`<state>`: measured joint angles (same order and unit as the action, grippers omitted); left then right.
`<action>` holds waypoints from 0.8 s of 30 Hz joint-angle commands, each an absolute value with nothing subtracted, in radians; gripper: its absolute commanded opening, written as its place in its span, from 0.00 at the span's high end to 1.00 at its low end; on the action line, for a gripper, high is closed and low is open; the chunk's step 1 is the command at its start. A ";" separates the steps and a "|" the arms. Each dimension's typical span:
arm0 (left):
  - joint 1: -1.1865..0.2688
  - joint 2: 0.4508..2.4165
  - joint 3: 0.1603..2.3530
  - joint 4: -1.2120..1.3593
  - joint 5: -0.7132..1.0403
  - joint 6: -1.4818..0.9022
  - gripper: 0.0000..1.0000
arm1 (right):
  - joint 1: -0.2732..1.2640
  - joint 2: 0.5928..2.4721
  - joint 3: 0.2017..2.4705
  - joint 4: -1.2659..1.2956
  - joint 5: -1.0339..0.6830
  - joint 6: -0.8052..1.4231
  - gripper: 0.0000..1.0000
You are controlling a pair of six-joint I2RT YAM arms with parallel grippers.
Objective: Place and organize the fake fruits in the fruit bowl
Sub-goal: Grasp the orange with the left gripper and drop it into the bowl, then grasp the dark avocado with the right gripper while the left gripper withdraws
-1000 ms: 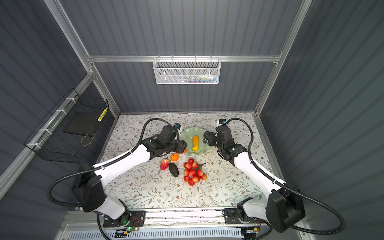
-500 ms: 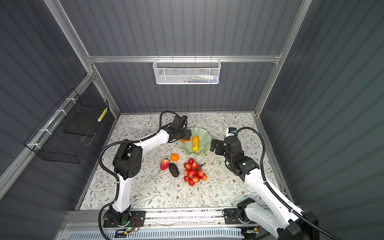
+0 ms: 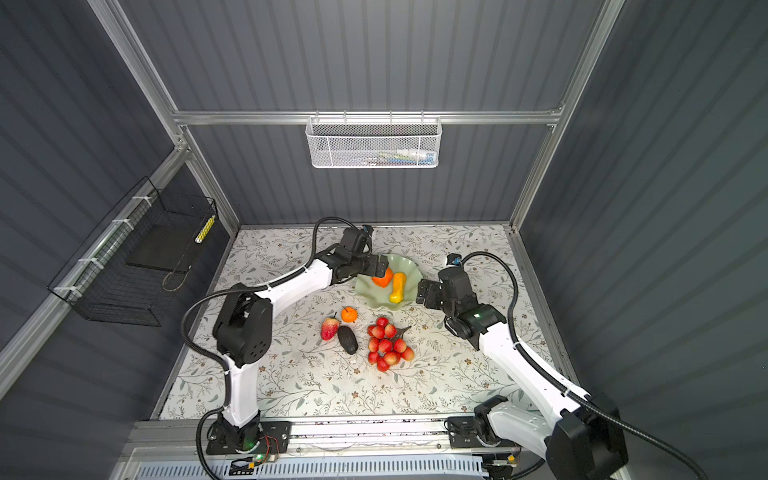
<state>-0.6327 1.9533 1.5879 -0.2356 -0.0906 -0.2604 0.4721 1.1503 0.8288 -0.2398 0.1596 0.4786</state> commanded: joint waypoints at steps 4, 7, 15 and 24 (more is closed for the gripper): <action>-0.570 1.585 1.264 -0.007 -0.319 -0.317 0.00 | 0.696 1.316 0.968 -0.273 0.158 0.393 0.12; -0.482 1.448 1.085 0.008 -0.397 -0.397 0.00 | 0.814 1.420 1.031 -0.279 0.158 0.374 0.15; -0.256 1.281 0.833 -0.106 -0.309 -0.574 0.00 | 0.985 1.723 1.236 -0.379 0.069 0.331 0.21; -0.239 1.234 0.767 -0.136 -0.317 -0.597 0.00 | 0.999 1.936 1.372 -0.509 0.070 0.296 0.29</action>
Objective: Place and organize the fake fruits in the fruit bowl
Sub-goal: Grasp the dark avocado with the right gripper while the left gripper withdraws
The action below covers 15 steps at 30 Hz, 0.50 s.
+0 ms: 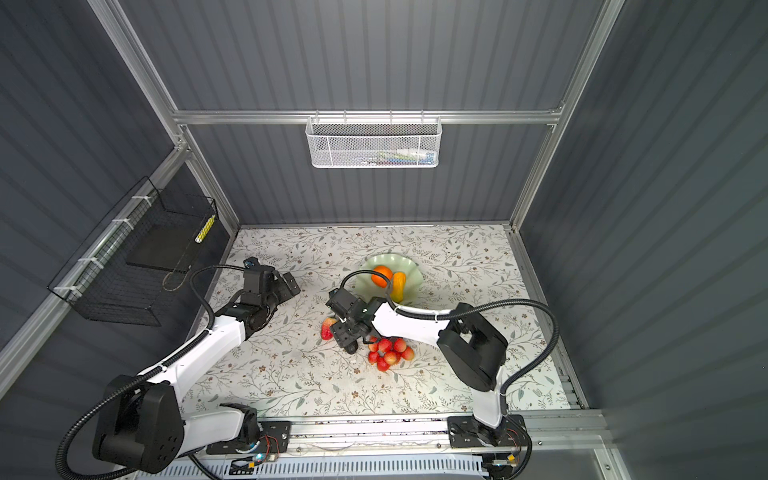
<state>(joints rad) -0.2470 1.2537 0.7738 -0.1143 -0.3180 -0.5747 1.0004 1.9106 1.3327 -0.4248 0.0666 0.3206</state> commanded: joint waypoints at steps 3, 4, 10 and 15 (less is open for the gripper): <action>-0.238 1.229 0.765 -0.143 -0.320 -0.594 0.00 | 0.999 1.975 1.387 -0.526 0.074 0.300 0.33; -0.238 1.227 0.763 -0.144 -0.321 -0.594 0.00 | 1.000 1.983 1.387 -0.523 0.077 0.299 0.36; -0.236 1.229 0.755 -0.138 -0.309 -0.597 0.00 | 0.999 1.979 1.381 -0.504 0.086 0.289 0.58; -0.236 1.243 0.749 -0.135 -0.272 -0.605 0.00 | 0.976 1.844 1.342 -0.467 0.060 0.307 0.68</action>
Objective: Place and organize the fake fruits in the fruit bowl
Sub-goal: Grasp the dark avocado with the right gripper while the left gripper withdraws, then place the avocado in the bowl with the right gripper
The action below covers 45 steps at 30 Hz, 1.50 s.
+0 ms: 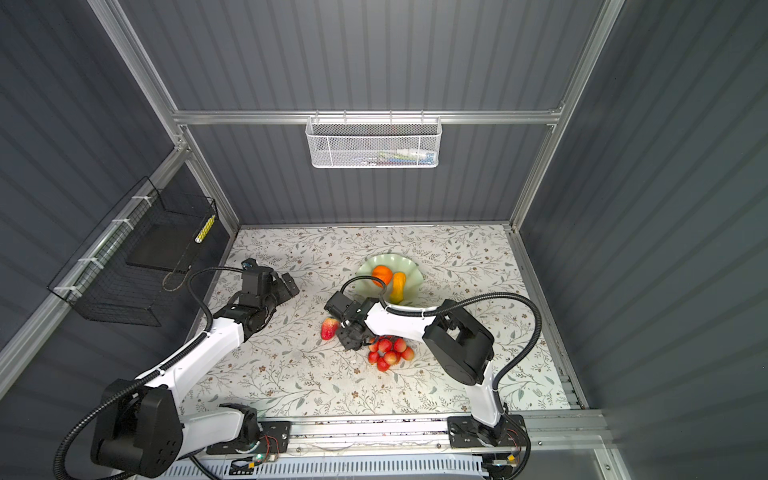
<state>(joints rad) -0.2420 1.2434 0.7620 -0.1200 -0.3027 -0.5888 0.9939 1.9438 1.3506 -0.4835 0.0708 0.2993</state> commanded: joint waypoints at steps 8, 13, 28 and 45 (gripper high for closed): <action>-0.236 1.277 0.706 -0.087 -0.118 -0.640 0.00 | 0.785 1.639 1.277 -0.394 0.053 0.306 0.68; -0.237 1.291 0.665 -0.029 0.011 -0.668 0.00 | 0.663 1.684 1.301 -0.359 0.046 0.270 0.67; -0.374 1.250 0.537 0.090 0.160 -0.670 0.06 | 0.640 1.908 1.414 -0.333 0.034 0.087 0.65; -0.436 1.337 0.516 0.107 0.172 -0.628 0.10 | 0.637 1.829 1.395 -0.314 0.003 0.188 0.23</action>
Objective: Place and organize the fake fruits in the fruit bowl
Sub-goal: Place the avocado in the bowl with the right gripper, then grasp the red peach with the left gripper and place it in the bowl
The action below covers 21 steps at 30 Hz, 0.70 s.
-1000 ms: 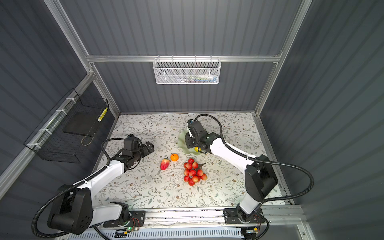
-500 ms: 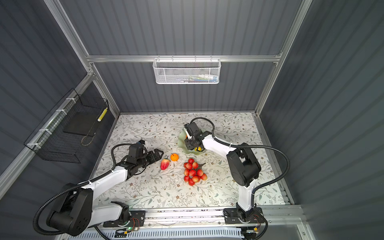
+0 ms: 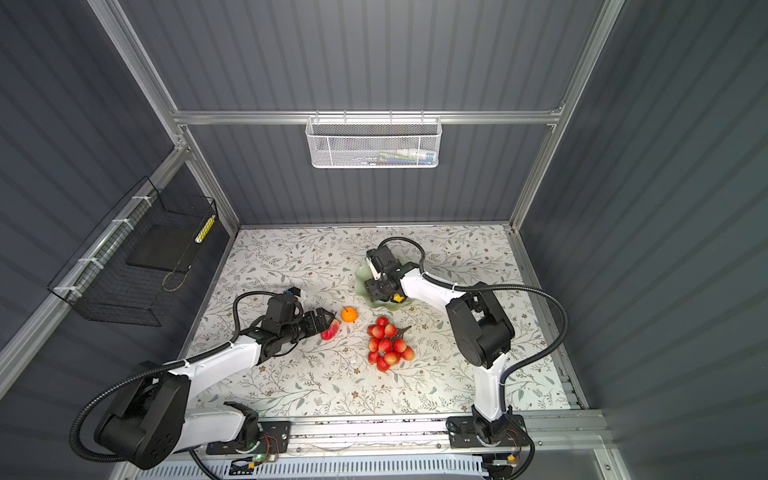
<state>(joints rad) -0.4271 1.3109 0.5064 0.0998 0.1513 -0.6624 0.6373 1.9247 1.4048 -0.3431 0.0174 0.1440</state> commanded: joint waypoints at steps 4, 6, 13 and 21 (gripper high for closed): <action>-0.452 1.365 0.529 0.114 0.193 -0.615 0.12 | 0.624 1.706 1.326 -0.247 0.007 0.239 0.14; -0.460 1.374 0.535 0.108 0.193 -0.608 0.14 | 0.612 1.645 1.281 -0.207 0.006 0.274 0.09; -0.467 1.436 0.558 0.102 0.179 -0.582 0.35 | 0.569 1.495 1.169 -0.127 0.000 0.354 0.02; -0.468 1.364 0.605 0.063 0.211 -0.522 0.60 | 0.518 1.421 1.085 -0.100 -0.052 0.434 0.01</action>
